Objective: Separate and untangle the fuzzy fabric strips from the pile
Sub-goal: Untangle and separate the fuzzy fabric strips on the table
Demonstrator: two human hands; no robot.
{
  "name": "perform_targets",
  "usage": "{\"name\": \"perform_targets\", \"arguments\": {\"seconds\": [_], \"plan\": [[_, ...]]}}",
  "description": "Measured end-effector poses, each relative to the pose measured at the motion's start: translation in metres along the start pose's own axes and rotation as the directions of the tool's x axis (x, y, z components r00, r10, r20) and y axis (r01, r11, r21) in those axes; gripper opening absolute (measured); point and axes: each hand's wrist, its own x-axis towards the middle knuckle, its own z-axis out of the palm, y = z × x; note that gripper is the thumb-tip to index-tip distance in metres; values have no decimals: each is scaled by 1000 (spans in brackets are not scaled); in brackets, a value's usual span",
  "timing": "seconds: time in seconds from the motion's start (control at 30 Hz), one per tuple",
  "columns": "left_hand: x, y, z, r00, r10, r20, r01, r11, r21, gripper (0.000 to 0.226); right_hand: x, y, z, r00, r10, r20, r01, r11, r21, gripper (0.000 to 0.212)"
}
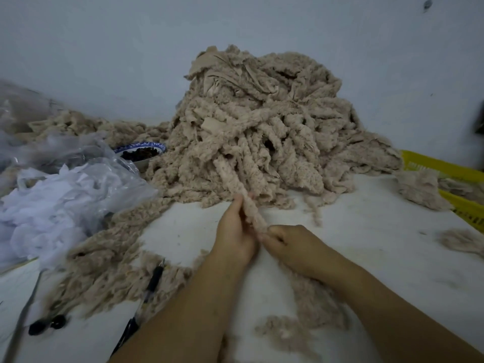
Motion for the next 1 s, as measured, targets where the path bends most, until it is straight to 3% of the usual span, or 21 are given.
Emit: {"name": "perform_targets", "arguments": {"seconds": [0.1,0.17,0.2,0.27,0.33,0.37,0.4,0.43,0.57,0.67,0.73,0.83,0.93,1.0], "plan": [[3,11,-4,999,47,19,-45,996,-74,33,0,7,-3,997,-20,73,15,998,63,46],[0,12,-4,987,162,21,-163,970,181,35,-3,10,-5,999,-20,32,16,994,109,44],[-4,9,-3,971,235,54,-236,881,411,35,-4,10,-6,1000,-6,-27,9,992,128,41],[-16,-8,1,931,246,268,-360,523,773,31,-5,12,-10,974,91,-206,-49,978,204,30],[-26,-34,8,885,16,465,-458,202,866,24,-5,15,-21,920,275,-278,-102,855,508,29],[-28,-43,13,875,-52,481,-470,145,871,24,-6,16,-27,908,354,-222,-110,714,692,35],[-29,-49,16,878,-55,476,-465,145,873,23,-8,17,-30,917,366,-158,-113,619,777,39],[-29,-51,17,888,-25,458,-444,204,872,22,-10,15,-31,935,333,-122,-117,612,782,41],[-21,-50,10,980,19,199,-165,643,748,22,-13,2,-22,970,219,-105,-75,682,727,54],[-17,-44,13,983,62,175,-155,795,586,30,-10,9,-18,990,81,-112,30,667,744,51],[-13,-35,16,989,93,116,-134,896,423,40,-8,14,-19,989,90,-116,14,731,682,39],[-10,-21,13,989,139,43,-145,960,241,39,-3,17,-21,989,83,-119,-40,946,322,9],[-7,-10,7,975,220,12,-217,948,234,26,1,24,-17,987,21,-157,-20,1000,4,29],[-4,-8,3,967,255,25,-246,899,362,18,3,21,-21,962,128,-241,-83,979,189,30]]}}
